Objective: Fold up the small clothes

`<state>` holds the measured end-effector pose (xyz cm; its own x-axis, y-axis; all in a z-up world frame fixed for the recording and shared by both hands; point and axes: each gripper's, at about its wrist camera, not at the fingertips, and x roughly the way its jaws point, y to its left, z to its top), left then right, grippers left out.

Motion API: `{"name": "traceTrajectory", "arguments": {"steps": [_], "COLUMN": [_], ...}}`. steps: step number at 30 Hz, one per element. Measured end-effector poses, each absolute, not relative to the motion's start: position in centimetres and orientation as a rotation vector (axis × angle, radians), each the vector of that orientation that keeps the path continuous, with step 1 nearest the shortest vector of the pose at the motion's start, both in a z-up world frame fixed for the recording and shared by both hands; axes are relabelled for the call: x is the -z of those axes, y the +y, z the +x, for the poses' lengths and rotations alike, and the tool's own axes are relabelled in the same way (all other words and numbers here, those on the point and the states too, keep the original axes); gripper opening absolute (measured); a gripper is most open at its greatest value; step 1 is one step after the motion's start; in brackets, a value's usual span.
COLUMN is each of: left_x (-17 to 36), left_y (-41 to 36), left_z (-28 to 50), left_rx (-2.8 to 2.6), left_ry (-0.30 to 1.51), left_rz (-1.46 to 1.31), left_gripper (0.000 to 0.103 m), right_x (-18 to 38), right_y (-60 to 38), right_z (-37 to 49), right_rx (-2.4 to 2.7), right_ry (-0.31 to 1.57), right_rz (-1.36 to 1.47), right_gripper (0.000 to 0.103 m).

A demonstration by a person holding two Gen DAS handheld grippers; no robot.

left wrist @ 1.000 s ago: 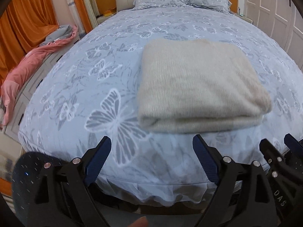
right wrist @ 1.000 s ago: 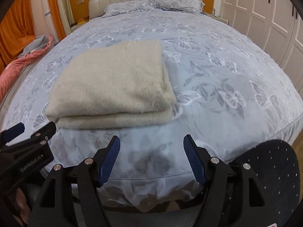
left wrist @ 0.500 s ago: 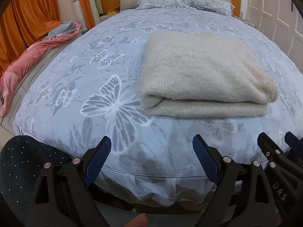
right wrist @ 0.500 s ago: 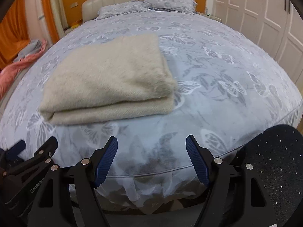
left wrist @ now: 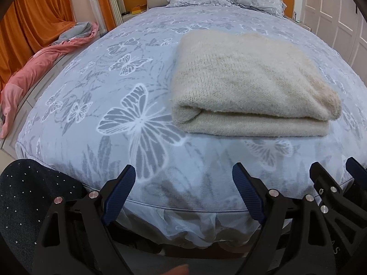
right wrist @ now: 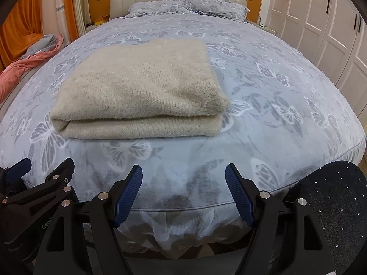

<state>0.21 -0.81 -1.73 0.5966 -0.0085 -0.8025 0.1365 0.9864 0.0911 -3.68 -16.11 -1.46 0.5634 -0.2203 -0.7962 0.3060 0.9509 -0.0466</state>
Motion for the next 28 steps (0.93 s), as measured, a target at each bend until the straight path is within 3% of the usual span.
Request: {"name": "traceTrajectory", "arguments": {"steps": [28], "left_x": [2.09], "left_y": [-0.73], "left_z": [0.21], "left_rx": [0.073], "left_ry": [0.926], "left_rz": [0.153], "left_gripper": [0.083], "right_x": [1.41], "right_y": [-16.00], "right_z": [-3.70], "right_rx": [0.309], "right_ry": [0.921], "right_rz": [0.089], "right_gripper": [0.073]}}
